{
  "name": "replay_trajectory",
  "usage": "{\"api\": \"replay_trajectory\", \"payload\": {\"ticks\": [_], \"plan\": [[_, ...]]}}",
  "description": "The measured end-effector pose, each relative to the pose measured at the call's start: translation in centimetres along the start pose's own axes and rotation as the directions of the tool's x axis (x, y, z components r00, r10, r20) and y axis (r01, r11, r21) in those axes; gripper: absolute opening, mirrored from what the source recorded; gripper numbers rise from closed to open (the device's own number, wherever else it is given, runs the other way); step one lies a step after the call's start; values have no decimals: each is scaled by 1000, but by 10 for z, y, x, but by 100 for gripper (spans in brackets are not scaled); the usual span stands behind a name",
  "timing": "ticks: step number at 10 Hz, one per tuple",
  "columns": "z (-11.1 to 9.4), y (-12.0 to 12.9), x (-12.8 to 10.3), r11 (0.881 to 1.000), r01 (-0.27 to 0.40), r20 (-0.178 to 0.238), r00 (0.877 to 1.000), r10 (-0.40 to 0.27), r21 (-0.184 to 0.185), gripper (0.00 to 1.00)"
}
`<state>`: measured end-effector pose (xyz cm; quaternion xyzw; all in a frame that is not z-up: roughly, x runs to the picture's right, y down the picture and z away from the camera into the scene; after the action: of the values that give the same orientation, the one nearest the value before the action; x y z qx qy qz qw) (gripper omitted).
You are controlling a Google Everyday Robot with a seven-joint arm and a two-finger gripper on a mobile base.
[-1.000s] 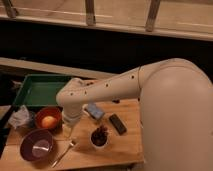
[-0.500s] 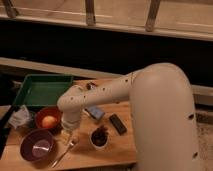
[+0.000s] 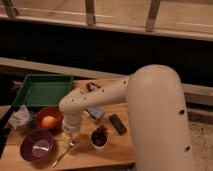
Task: Place fork in tray
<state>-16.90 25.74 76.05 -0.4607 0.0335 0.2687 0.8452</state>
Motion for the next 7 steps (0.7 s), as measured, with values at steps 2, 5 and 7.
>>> {"api": "replay_trajectory", "payload": {"ticks": [2, 5, 7], "plan": [[6, -1, 5, 1000, -15, -8, 1000, 15, -17, 66], [12, -4, 10, 999, -30, -9, 1000, 30, -37, 66], [13, -3, 10, 998, -32, -6, 999, 32, -44, 66]]}}
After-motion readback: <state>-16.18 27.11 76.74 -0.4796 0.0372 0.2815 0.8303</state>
